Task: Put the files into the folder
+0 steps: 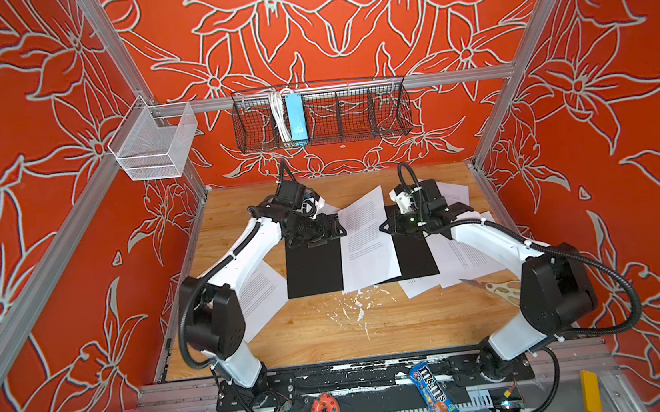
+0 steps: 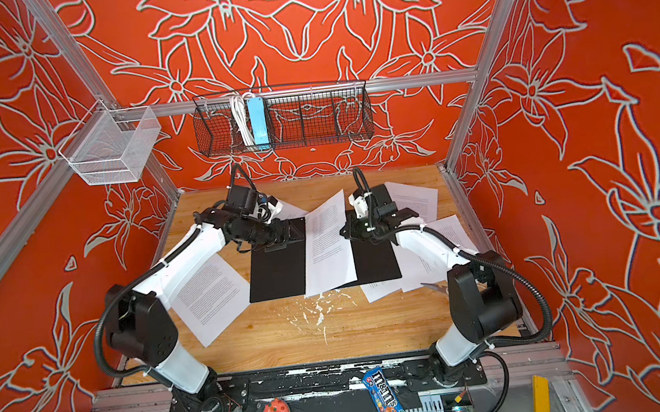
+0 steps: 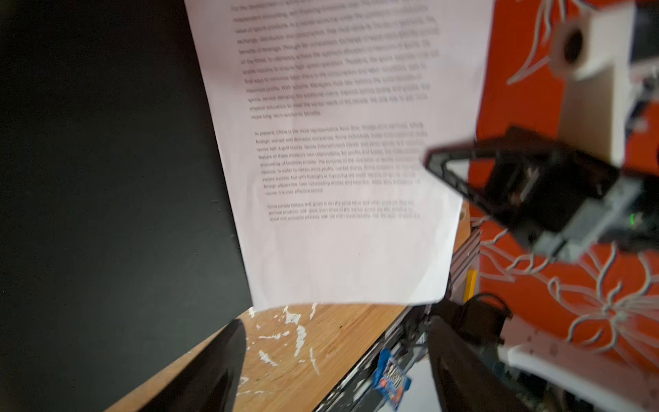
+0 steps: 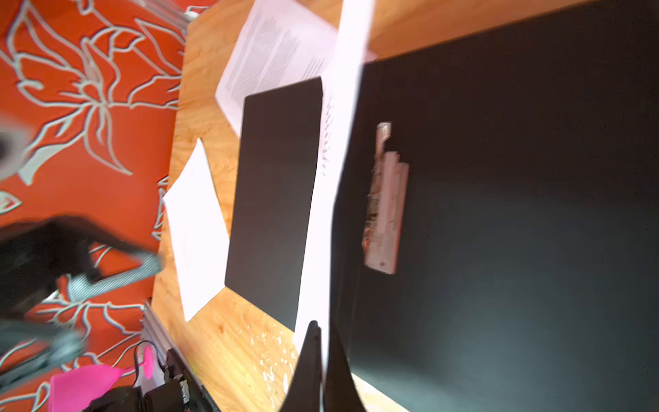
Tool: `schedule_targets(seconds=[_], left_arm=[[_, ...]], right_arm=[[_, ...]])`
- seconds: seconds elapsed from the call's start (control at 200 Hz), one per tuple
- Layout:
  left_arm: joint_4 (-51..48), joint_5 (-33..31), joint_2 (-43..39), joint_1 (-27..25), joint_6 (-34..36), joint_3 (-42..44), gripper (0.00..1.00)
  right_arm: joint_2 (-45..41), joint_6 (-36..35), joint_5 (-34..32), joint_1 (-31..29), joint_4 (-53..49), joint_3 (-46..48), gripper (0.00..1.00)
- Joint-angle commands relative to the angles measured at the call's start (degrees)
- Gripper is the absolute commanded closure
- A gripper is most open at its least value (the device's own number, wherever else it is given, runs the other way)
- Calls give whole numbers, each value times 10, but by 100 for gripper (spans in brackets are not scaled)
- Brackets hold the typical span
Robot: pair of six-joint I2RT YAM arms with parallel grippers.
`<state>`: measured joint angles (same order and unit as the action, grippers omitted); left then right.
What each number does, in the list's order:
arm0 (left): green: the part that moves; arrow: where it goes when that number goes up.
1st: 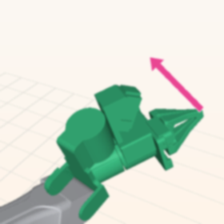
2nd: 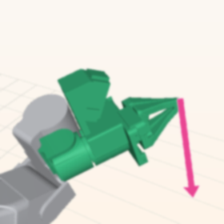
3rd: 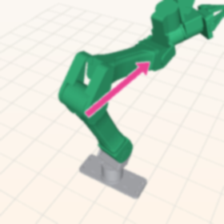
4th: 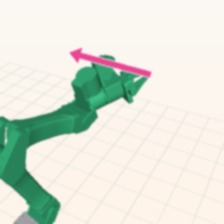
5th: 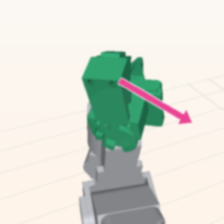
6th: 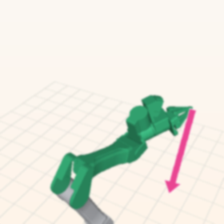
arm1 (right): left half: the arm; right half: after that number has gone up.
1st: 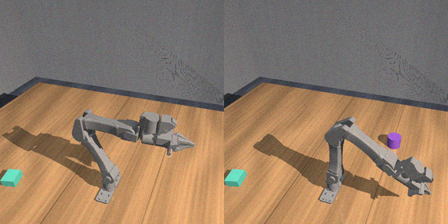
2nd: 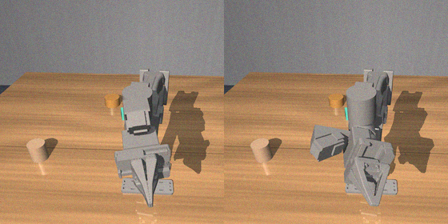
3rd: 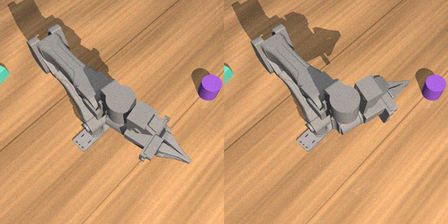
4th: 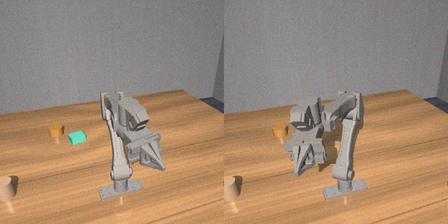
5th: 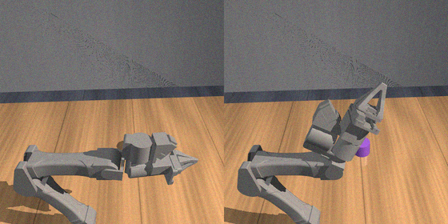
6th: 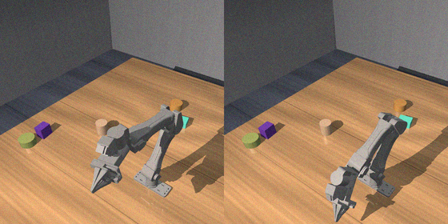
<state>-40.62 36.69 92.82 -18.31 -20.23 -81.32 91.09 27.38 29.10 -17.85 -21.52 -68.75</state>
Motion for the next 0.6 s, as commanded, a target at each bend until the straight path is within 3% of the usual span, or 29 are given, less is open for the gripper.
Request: schedule_targets(seconds=[0.0, 0.145, 0.425, 0.595], left_arm=[[56, 70, -61, 7, 22, 22, 2], [74, 104, -124, 11, 46, 31, 2], [182, 153, -250, 19, 27, 91, 2], [250, 163, -276, 33, -9, 128, 2]], right_arm=[[40, -70, -53, 15, -127, -60, 100], [97, -108, -135, 20, -255, -157, 100], [155, -178, -222, 34, -332, -242, 100], [186, -210, -266, 45, -375, -283, 100]])
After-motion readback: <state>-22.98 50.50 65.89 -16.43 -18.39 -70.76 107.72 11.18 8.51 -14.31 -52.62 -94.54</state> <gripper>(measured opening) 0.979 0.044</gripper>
